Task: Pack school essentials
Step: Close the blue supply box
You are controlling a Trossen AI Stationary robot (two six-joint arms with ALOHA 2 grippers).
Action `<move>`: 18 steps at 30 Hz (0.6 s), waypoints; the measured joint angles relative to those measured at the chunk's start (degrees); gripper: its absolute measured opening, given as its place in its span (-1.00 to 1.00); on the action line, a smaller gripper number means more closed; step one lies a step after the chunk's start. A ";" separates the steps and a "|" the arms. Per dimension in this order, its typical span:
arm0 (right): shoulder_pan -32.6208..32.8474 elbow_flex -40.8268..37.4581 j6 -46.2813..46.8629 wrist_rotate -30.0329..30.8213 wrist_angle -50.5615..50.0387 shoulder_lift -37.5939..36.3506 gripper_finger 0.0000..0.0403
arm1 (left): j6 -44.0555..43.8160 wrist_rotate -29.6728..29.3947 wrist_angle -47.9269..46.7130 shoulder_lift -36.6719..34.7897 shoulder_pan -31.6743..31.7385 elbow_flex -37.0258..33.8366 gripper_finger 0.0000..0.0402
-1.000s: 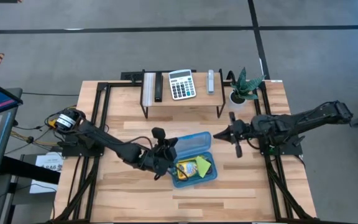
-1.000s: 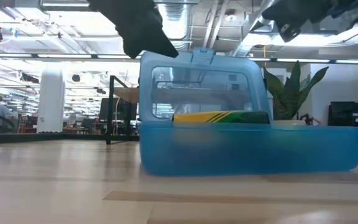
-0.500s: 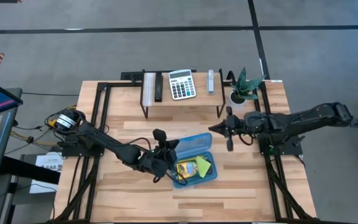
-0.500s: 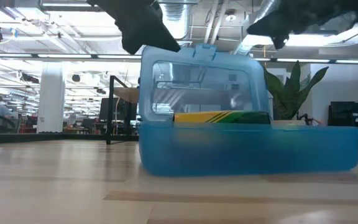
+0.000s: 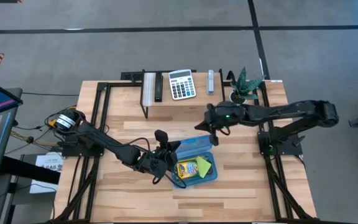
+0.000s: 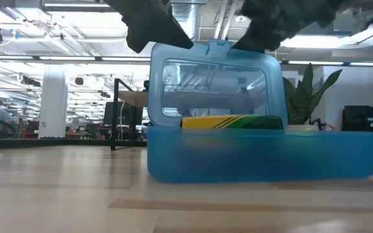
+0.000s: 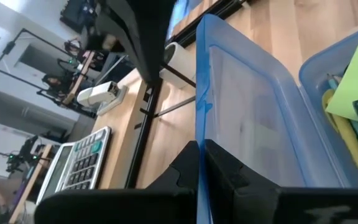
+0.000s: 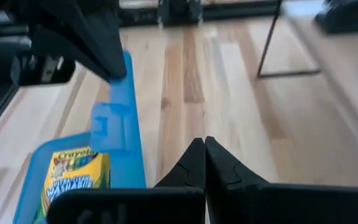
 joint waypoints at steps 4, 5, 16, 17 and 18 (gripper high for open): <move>0.32 2.03 -0.07 -1.91 -2.89 4.17 -0.96 | -0.01 0.00 -0.23 0.00 -0.01 -0.02 -1.00; 0.63 2.48 -0.07 -1.96 -2.64 4.93 -0.96 | -0.03 0.00 -0.42 0.00 -0.03 -0.02 -1.00; 6.09 3.23 0.77 -2.11 -3.24 6.15 -0.96 | -0.99 0.98 -2.02 0.02 -0.08 -0.02 -1.00; 6.47 3.23 0.92 -2.10 -3.35 6.17 -0.96 | -0.99 1.40 -2.03 0.02 -0.08 0.00 -1.00; 6.82 3.23 1.18 -2.10 -3.44 6.17 -0.96 | -1.06 1.74 -2.01 0.02 -0.08 -0.02 -1.00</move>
